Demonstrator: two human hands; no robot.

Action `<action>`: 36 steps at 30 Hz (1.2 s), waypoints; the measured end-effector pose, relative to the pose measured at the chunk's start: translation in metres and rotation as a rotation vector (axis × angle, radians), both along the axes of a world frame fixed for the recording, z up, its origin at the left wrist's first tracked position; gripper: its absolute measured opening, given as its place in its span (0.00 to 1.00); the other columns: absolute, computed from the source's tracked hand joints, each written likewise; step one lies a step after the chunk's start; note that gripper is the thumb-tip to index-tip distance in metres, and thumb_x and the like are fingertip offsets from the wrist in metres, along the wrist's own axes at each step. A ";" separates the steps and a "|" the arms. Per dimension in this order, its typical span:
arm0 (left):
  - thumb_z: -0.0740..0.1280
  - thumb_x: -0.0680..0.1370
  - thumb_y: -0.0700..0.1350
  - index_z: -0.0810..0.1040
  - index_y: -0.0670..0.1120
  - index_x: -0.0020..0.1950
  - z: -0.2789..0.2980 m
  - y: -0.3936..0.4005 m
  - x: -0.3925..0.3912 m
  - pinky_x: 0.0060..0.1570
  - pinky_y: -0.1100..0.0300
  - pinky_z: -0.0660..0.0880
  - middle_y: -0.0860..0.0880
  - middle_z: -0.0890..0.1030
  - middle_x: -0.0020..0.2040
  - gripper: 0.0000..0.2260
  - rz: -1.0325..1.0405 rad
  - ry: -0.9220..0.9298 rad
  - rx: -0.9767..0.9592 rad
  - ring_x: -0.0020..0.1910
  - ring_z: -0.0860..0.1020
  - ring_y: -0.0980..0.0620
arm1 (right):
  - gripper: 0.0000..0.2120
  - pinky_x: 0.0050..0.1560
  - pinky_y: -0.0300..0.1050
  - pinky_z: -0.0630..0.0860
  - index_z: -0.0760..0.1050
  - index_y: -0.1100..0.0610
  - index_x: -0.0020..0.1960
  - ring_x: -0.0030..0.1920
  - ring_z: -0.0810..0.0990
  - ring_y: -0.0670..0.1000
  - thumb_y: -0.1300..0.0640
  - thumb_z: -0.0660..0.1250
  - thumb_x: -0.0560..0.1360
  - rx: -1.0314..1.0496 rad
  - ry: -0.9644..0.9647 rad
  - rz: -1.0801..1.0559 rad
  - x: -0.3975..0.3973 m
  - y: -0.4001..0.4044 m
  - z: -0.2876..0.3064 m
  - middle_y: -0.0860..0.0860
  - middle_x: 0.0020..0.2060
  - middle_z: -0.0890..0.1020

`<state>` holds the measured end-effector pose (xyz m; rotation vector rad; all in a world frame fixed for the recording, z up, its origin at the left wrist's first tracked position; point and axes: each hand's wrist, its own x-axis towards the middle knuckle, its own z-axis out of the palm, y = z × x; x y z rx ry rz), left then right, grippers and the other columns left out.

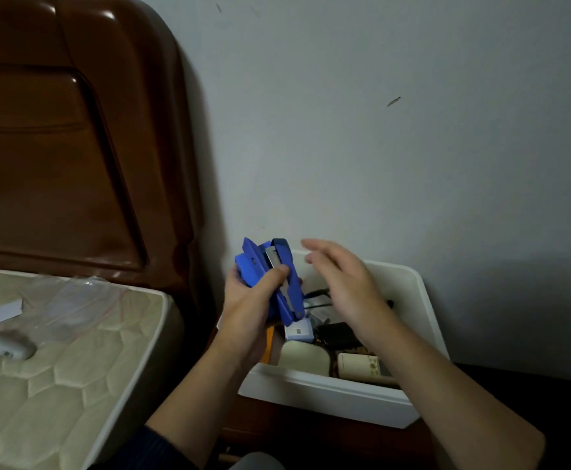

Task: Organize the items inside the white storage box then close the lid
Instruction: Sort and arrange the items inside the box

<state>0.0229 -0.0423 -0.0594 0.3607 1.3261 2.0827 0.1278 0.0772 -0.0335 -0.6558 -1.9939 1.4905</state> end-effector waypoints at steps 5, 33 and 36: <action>0.68 0.83 0.43 0.77 0.47 0.63 -0.012 0.010 -0.037 0.36 0.52 0.83 0.46 0.88 0.46 0.09 0.135 -0.041 0.068 0.47 0.89 0.44 | 0.09 0.45 0.40 0.79 0.83 0.45 0.51 0.41 0.82 0.43 0.52 0.64 0.83 0.076 -0.001 -0.223 0.024 0.029 -0.048 0.44 0.42 0.85; 0.71 0.82 0.44 0.73 0.48 0.71 -0.076 0.043 -0.056 0.59 0.37 0.82 0.41 0.83 0.62 0.18 0.029 0.062 -0.205 0.58 0.86 0.39 | 0.32 0.49 0.47 0.80 0.75 0.46 0.62 0.49 0.79 0.46 0.32 0.79 0.65 0.449 -1.142 0.392 -0.024 0.044 -0.136 0.42 0.52 0.79; 0.71 0.82 0.43 0.72 0.47 0.73 -0.075 0.043 -0.056 0.59 0.38 0.82 0.42 0.84 0.62 0.20 0.029 0.044 -0.189 0.58 0.86 0.40 | 0.21 0.44 0.46 0.81 0.83 0.48 0.46 0.41 0.82 0.44 0.32 0.77 0.66 0.378 -1.147 0.399 -0.016 0.058 -0.126 0.44 0.40 0.84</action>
